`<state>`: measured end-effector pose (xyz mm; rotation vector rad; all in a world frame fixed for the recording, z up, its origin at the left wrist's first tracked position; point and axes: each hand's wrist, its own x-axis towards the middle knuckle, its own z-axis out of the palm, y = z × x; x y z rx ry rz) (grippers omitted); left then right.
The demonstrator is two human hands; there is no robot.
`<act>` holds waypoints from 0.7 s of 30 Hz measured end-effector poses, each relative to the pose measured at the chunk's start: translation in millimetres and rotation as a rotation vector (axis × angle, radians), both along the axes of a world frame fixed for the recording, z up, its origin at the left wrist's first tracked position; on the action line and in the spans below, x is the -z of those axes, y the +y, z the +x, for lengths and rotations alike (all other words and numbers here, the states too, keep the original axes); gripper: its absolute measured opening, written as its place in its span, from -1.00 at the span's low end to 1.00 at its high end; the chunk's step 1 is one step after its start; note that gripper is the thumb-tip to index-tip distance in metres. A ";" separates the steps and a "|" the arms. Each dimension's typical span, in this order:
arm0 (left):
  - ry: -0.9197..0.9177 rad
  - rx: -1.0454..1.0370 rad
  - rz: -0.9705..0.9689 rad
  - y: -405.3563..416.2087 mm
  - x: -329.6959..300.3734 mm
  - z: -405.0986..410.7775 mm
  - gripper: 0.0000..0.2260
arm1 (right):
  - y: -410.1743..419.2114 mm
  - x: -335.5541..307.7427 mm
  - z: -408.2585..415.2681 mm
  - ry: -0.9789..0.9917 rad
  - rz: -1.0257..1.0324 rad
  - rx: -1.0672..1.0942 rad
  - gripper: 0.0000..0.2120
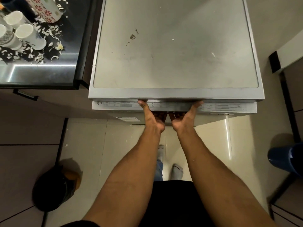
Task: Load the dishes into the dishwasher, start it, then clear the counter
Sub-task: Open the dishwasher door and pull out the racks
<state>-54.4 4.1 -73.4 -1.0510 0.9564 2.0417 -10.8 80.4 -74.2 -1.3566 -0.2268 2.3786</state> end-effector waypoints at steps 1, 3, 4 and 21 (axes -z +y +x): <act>0.012 0.032 0.003 -6.1 2.1 6.7 -0.13 | -1.1 3.6 7.9 -0.003 0.005 -0.016 -0.18; 0.030 0.065 0.040 -18.6 3.0 15.7 -0.15 | -4.0 8.1 24.1 0.023 0.011 -0.052 -0.20; 0.030 0.076 0.055 -23.9 3.1 19.3 -0.15 | -4.5 9.7 31.2 0.035 0.015 -0.070 -0.21; 0.076 0.053 -0.044 -82.3 28.2 120.5 -0.23 | -50.4 34.3 137.8 -0.031 0.042 -0.239 -0.25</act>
